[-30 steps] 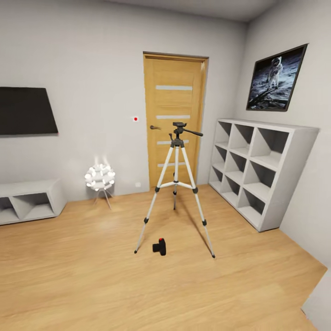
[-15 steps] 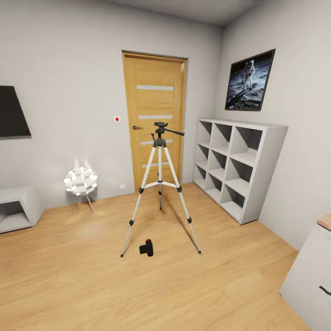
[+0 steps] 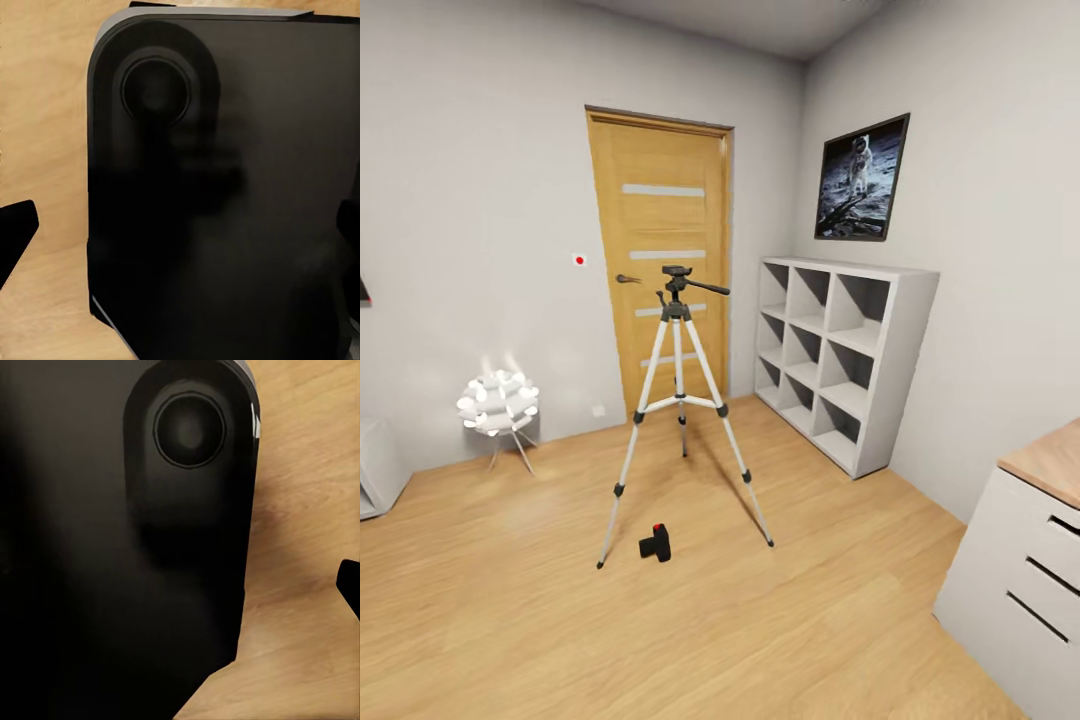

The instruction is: Attach the digital camera to the camera tripod in the bedroom.

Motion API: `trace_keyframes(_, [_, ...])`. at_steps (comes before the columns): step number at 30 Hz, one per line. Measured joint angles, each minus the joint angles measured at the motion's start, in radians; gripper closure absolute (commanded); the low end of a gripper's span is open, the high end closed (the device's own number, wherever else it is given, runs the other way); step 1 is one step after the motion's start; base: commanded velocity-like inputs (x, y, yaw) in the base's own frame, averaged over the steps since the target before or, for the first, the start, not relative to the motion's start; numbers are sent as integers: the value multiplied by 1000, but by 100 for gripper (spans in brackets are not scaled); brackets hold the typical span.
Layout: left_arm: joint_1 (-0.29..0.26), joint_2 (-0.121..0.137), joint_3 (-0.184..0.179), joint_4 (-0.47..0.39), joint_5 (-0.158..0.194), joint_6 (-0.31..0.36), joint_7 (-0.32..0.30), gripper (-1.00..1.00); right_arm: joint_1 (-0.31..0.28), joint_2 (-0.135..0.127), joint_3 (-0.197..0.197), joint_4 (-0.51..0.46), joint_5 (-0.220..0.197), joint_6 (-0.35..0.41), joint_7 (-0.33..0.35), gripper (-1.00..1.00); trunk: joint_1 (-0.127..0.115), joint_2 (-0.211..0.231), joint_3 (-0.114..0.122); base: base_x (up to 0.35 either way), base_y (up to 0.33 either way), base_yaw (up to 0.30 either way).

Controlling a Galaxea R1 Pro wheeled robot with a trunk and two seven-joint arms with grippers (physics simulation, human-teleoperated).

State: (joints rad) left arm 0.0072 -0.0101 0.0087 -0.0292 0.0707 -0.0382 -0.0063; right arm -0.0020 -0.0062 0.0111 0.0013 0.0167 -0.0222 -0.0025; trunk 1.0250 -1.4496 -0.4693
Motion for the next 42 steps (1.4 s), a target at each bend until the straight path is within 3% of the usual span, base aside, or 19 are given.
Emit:
trace_keyframes(4, [0,1,1,0,16,4,0,-100,0,-2,0,0,0,0,0,-100,0,0,0,154,0,-15])
trace_keyframes(5, [0,3,2,0,55,8,0,-100,0,-3,0,0,0,0,0,-100,0,0,0,272,0,-4])
trace_keyframes(7, [0,3,2,0,94,11,0,-100,0,-3,0,0,0,0,0,-100,-1,0,0,293,0,-3])
trace_keyframes(11, [0,4,1,-1,138,14,-1,-100,0,-4,0,0,0,0,0,-100,-1,0,0,308,0,-1])
trace_keyframes(14, [0,4,0,-1,151,14,-1,-100,0,-4,0,0,0,0,-1,-100,-1,0,0,317,0,0])
trace_keyframes(42, [0,4,0,-2,160,11,-1,-100,0,-1,0,0,0,1,1,-100,-1,0,0,322,0,0])
